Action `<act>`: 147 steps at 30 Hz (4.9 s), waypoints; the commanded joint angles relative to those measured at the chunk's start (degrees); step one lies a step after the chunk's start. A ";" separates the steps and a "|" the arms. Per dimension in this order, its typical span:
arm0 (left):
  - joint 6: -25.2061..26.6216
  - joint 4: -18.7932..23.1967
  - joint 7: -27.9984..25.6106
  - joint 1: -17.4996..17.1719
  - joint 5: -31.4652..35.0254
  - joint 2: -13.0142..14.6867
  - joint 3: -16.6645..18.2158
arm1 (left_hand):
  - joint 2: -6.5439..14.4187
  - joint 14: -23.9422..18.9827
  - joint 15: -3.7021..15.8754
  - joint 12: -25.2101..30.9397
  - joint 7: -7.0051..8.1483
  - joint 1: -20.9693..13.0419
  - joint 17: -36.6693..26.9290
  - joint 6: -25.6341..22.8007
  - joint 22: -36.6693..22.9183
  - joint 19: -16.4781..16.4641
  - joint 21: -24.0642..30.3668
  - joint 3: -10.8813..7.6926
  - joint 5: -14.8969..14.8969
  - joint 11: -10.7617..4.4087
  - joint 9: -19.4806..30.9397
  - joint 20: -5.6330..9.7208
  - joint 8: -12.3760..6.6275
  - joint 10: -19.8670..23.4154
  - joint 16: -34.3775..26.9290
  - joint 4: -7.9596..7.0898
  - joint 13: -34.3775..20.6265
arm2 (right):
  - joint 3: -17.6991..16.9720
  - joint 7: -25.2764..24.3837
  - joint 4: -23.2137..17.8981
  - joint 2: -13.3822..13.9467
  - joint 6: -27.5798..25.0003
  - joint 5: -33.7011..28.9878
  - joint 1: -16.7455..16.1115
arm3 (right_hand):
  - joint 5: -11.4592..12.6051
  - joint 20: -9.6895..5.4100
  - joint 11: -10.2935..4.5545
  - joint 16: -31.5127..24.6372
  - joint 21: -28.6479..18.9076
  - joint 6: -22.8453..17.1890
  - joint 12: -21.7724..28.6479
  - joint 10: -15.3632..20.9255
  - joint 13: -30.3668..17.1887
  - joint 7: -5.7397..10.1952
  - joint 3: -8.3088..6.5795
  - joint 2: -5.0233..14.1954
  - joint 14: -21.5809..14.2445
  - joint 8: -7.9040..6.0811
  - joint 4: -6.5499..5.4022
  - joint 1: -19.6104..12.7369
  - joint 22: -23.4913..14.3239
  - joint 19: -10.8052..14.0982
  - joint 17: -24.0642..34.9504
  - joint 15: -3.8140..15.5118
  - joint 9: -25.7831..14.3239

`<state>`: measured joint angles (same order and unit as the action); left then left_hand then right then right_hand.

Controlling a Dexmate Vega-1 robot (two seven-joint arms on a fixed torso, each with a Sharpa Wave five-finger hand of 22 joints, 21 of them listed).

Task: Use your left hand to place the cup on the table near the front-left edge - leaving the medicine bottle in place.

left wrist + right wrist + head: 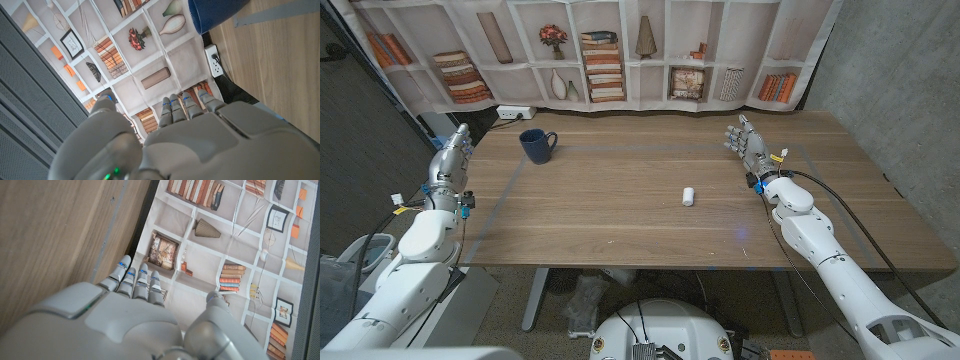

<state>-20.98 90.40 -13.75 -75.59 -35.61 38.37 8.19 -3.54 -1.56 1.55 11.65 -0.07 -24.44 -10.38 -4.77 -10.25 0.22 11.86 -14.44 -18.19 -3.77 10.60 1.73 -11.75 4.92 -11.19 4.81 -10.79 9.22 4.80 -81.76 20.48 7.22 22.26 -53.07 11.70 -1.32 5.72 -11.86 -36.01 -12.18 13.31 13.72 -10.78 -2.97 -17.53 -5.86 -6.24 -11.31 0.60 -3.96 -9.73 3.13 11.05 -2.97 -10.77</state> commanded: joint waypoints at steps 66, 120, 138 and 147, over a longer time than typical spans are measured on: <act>10.31 1.11 -13.34 1.71 14.07 3.95 -1.90 | -7.02 3.89 -1.42 -0.47 -1.19 -9.54 -0.54 9.95 -0.30 1.85 -0.43 4.71 -0.10 0.38 0.68 0.33 1.15 -6.64 0.53 4.21 -0.58 | 0.08 -1.08 -1.36 0.40 -0.10 0.36 -0.89 | -0.08 -0.02 -0.12 0.08 1.84 -0.60 -0.15 0.39 -0.30 0.14 0.26 1.29 -0.85 -0.07 0.51 -0.60 -0.24 1.37 0.13 -0.22 -0.13; 17.64 -0.86 -17.28 8.47 18.59 5.64 -10.41 | -6.25 4.84 -1.22 -0.05 -0.74 -10.93 -0.60 11.74 -0.36 2.64 -0.39 7.36 -0.48 0.21 0.76 0.45 0.57 -7.98 0.32 3.91 -0.68 | -1.31 -1.11 -3.16 2.03 -0.19 1.67 -2.75 | -0.15 0.05 -0.16 0.19 3.24 -0.58 -0.24 0.30 -0.31 0.14 0.64 1.46 -0.85 -0.05 0.68 -0.60 -0.29 1.92 0.15 -0.25 -0.14; 21.09 -1.65 -17.42 11.31 18.69 6.72 -13.37 | -5.83 4.82 -1.19 0.12 -0.74 -11.48 -0.61 11.34 -0.37 2.59 -0.29 7.80 -0.73 0.19 0.76 0.50 0.27 -7.93 0.24 3.78 -0.69 | -1.38 -1.29 -2.81 2.09 0.05 1.78 -2.73 | -0.16 0.13 -0.14 0.23 3.69 -0.59 -0.23 0.37 -0.31 0.18 0.76 1.53 -0.82 -0.05 0.71 -0.58 -0.30 2.06 0.16 -0.26 -0.14; 23.46 -2.36 -16.57 12.93 17.61 6.96 -14.72 | -5.47 4.73 -1.28 0.20 -0.87 -11.92 -0.61 11.05 -0.38 2.53 -0.22 7.92 -0.90 0.39 0.76 0.50 0.11 -7.87 0.18 3.72 -0.69 | -1.31 -1.28 -2.73 2.08 -0.01 1.79 -2.52 | -0.17 0.13 -0.17 0.22 3.85 -0.59 -0.26 0.30 -0.31 0.09 0.83 1.54 -0.85 -0.05 0.73 -0.55 -0.31 2.16 0.16 -0.24 -0.14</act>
<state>0.08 88.72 -31.02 -64.46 -17.05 44.91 -4.91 -9.19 2.67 0.26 11.48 -0.97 -35.78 -10.79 6.61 -10.54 2.29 11.42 -6.77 -18.65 -3.30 11.06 1.95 -11.31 -2.94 -10.75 8.33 -11.33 7.87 3.55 -84.64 22.53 7.14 24.01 -55.78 11.70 -1.29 5.72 -11.63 -32.39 -12.29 13.31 13.71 -10.78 -2.86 -16.84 -4.80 -6.65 -11.31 1.31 -4.25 -9.72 4.51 11.05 -3.38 -10.77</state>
